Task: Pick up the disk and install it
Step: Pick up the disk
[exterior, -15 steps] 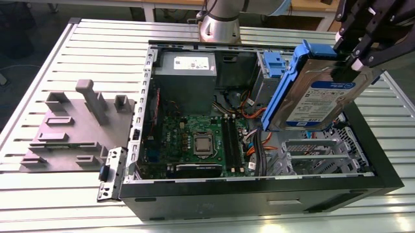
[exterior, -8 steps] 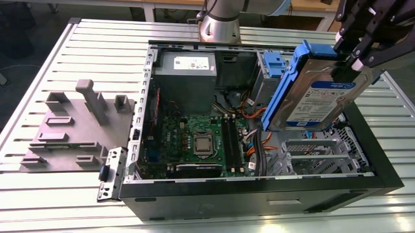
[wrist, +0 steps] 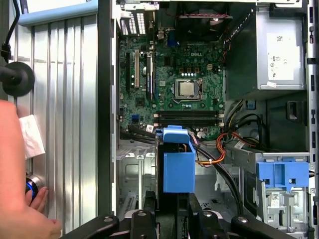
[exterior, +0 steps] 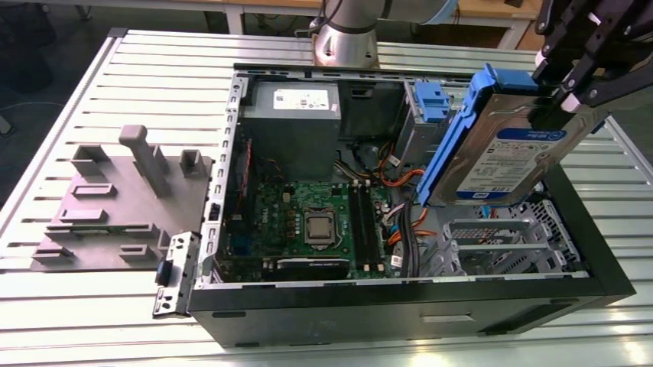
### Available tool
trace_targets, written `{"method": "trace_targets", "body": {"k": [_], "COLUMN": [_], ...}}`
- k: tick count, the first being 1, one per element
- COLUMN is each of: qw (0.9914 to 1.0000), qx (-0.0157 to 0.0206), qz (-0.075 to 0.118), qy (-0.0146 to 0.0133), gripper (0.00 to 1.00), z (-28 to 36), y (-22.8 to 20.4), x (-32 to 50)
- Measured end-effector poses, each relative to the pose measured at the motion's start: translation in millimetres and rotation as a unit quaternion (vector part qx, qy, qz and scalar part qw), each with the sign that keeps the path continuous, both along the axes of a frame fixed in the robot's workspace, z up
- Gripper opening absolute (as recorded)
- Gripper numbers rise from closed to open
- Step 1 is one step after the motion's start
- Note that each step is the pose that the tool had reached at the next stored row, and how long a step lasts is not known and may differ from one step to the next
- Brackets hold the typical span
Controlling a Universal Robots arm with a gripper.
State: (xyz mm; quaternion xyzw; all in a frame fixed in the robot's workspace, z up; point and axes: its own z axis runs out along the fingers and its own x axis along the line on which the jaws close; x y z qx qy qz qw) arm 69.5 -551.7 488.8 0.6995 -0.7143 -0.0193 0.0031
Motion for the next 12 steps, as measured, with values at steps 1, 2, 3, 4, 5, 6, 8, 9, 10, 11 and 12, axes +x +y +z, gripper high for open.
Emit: {"method": "trace_targets", "body": {"k": [1, 2, 3, 4, 5, 6, 8, 9, 10, 11, 12], "qw": [1.00000, 1.00000, 1.00000, 1.00000, 1.00000, 1.00000, 1.00000, 1.00000, 1.00000, 1.00000, 1.00000], "qx": [-0.0001, -0.0001, -0.0001, 0.0000, -0.0001, 0.0000, 0.0000, 0.0001, 0.0000, -0.0001, 0.0000], "qz": [0.000, 0.000, 0.000, 0.000, 0.000, 0.000, 0.000, 0.000, 0.000, 0.000, 0.000], "qy": [0.0000, 0.0001, 0.0001, 0.0002, 0.0003, 0.0003, 0.0005, 0.0005, 0.0005, 0.0006, 0.0005], "gripper": [0.35, 0.35, 0.35, 0.35, 0.35, 0.35, 0.35, 0.35, 0.35, 0.35, 0.35], "z": [0.0, -0.1, -0.1, -0.2, -0.2, -0.4, -0.6, -0.9, -1.0, -1.1, -1.3], "y": [0.0, 0.0, 0.0, 0.0, 0.0, 0.0, 0.0, 0.0, -0.2, -1.0, -2.4], "x": [1.4, 2.9, 4.6, 6.4, 8.6, 11.2, 16.4, 18.4, 19.3, 19.4, 19.4]}}
